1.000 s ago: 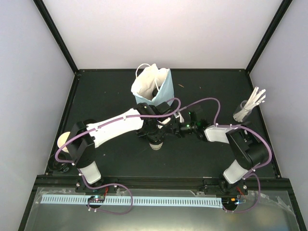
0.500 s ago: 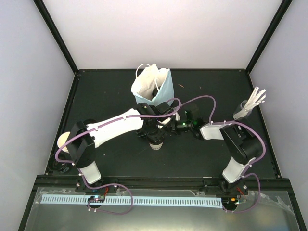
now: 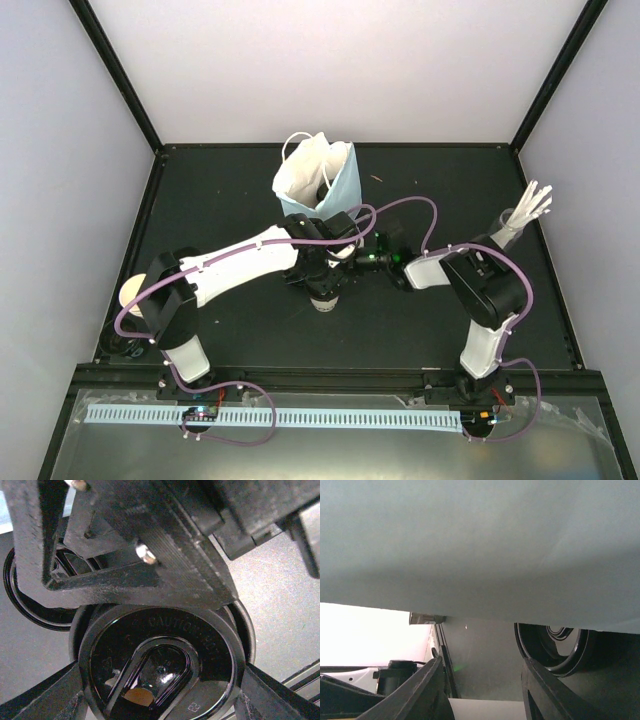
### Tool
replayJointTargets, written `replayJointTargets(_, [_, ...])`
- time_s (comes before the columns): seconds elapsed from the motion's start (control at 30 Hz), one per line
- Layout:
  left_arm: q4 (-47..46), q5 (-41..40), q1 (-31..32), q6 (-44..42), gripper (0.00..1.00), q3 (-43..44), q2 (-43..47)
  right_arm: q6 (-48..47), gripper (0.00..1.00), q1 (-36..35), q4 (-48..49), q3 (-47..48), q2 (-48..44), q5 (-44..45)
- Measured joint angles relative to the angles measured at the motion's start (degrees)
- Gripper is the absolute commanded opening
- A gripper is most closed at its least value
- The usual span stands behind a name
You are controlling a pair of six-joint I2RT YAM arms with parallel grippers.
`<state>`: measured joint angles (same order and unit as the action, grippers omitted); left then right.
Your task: Pack the takeout coffee
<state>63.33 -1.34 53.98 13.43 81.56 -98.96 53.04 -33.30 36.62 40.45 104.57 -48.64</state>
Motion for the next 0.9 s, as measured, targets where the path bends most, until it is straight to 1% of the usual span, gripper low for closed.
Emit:
replayJointTargets(0.13, [-0.24, 0.00, 0.07, -0.33, 0.72, -0.20, 0.07, 0.72, 0.42, -0.20, 2.69, -1.31, -0.17, 1.20])
replayJointTargets(0.3, [-1.22, 0.22, 1.01, -1.46, 0.72, -0.81, 0.50, 1.51, 0.41, 0.02, 4.28, -4.85, -3.02, 2.99])
replayJointTargets(0.47, [-3.37, 0.76, 2.49, -2.23, 0.72, -1.05, 0.46, 0.72, 0.43, 3.06, 3.30, -9.05, -7.37, 2.27])
replayJointTargets(0.5, [-3.54, 0.72, 2.67, -2.21, 0.72, -1.05, 0.46, -0.15, 0.44, 3.80, 2.10, -9.68, -8.52, 2.19])
replayJointTargets(0.57, [-3.61, 0.85, 2.67, -2.10, 0.72, -1.05, 0.46, -2.36, 0.46, 5.44, -3.61, -11.61, -10.69, 2.86])
replayJointTargets(0.7, [-3.63, 0.92, 2.67, -1.84, 0.72, -0.98, 0.46, -5.97, 0.47, 7.32, -14.88, -16.41, -15.06, 3.80])
replayJointTargets(0.83, [-3.10, 0.94, 2.67, -1.25, 0.72, -0.33, -0.04, -8.81, 0.48, 8.07, -22.10, -18.16, -22.60, 4.59])
replayJointTargets(0.9, [-2.49, 0.98, 2.69, -0.55, 0.72, 0.44, -0.52, -10.51, 0.48, 8.26, -24.85, -18.51, -27.91, 4.72])
